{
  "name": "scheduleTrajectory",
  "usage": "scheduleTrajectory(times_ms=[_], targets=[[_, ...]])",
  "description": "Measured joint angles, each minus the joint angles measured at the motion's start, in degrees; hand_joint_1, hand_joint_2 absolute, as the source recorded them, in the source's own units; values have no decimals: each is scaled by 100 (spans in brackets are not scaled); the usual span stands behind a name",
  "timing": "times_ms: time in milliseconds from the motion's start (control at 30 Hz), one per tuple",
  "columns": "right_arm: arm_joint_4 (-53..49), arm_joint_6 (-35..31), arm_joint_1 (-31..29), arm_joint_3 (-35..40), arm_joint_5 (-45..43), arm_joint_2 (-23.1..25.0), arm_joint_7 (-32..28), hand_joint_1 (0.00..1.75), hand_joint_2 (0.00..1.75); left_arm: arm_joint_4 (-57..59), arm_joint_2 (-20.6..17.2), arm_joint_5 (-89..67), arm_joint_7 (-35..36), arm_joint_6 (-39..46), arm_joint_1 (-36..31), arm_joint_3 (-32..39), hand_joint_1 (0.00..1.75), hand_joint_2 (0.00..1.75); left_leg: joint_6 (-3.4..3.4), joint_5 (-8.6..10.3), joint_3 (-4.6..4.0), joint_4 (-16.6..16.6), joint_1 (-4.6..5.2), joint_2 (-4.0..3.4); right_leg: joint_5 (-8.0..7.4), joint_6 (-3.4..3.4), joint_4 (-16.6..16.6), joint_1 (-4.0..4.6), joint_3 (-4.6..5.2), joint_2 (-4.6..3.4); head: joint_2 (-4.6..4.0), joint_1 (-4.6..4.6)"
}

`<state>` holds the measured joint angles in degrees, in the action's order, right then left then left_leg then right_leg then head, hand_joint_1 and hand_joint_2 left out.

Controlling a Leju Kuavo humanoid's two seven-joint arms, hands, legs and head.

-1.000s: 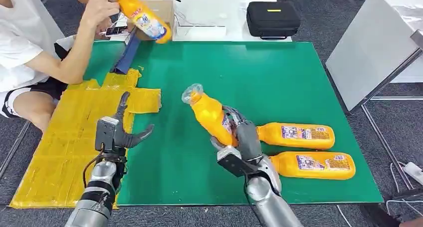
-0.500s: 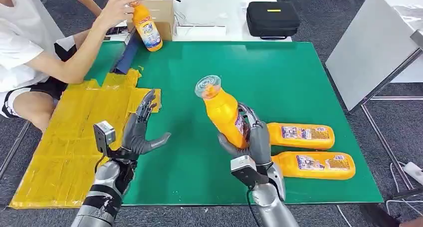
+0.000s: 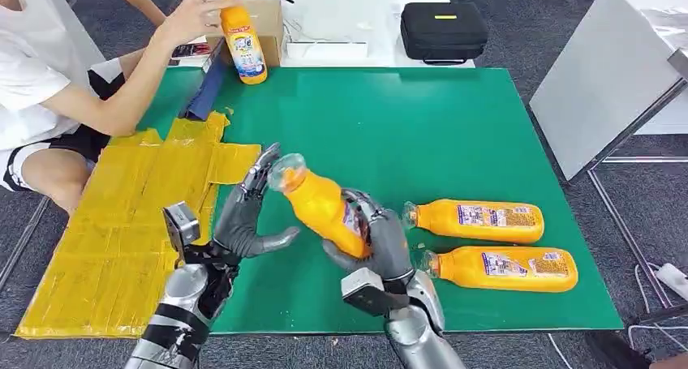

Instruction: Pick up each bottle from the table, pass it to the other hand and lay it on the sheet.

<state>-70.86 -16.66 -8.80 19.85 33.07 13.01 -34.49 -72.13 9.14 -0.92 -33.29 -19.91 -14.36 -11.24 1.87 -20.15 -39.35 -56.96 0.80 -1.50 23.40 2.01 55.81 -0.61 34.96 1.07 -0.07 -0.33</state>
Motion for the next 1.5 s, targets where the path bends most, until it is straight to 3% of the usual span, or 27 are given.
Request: scheduleTrajectory(times_ms=[600,1033,1067,1100,1133,1500], targets=[[564,-1309,-313,754,973,201,164,173,175,153,7,223,11,-147,-117,-402,0,175,0,0,0,0,0,-1,0,0,0,-1,2,0,0,0],[922,-1440,-481,940,942,238,190,175,175,245,0,407,-37,-352,-139,-424,0,175,0,0,0,0,1,-1,1,-1,-1,-1,3,0,0,0],[935,-1447,-490,942,942,238,190,173,175,245,-2,404,-37,-354,-139,-424,9,175,0,0,0,0,1,-1,1,-1,-1,-1,3,0,0,0],[948,-1456,-495,946,942,238,192,171,175,245,-4,409,-37,-356,-139,-426,145,175,0,0,0,0,1,-1,1,0,-1,-1,2,0,0,0],[959,-1462,-496,948,940,238,192,175,175,245,-7,415,-37,-356,-138,-428,171,175,0,0,0,0,1,-1,1,0,-1,-1,3,0,2,0],[1047,-1587,-503,972,940,238,192,175,175,247,-7,413,-37,-214,-111,-470,175,175,0,0,0,0,0,-1,1,0,-1,-1,4,0,0,0]])
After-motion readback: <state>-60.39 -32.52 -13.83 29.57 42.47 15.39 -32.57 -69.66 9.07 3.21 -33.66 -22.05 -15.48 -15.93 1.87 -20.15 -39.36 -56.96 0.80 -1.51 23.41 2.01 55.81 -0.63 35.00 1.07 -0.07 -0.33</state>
